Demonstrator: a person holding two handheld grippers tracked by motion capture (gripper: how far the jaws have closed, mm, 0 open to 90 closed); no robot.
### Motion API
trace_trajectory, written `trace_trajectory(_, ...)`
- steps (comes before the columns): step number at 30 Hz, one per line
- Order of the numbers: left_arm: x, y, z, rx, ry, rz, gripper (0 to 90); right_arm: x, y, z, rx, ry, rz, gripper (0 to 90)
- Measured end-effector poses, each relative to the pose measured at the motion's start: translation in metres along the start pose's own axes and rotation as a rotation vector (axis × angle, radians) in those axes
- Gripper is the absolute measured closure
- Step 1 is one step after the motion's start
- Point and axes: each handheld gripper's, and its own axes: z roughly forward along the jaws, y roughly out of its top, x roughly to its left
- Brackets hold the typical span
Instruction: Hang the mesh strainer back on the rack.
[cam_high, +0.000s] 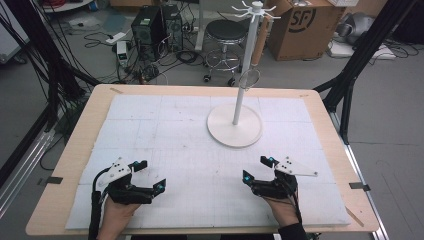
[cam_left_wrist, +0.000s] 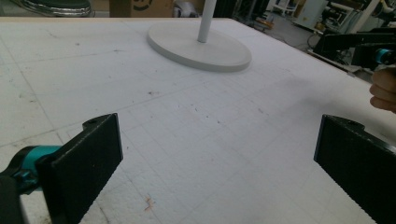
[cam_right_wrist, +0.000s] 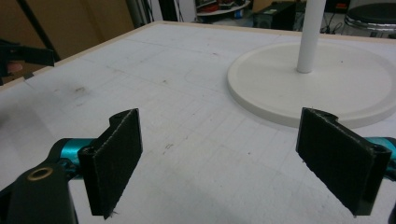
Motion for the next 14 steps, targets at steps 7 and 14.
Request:
trace_trajectory(7,-0.0004,-0.0003,0.0009,0.002,0.001,-0.002,1.7,0.0004,-0.0018,0.0007,0.011,-0.003,0.006,13.8)
trace_trajectory(14,-0.0017,0.0000,0.0031,0.005,-0.004,0.002,1.7,-0.0015,-0.0032,-0.0002,0.013,-0.015,0.009,13.8)
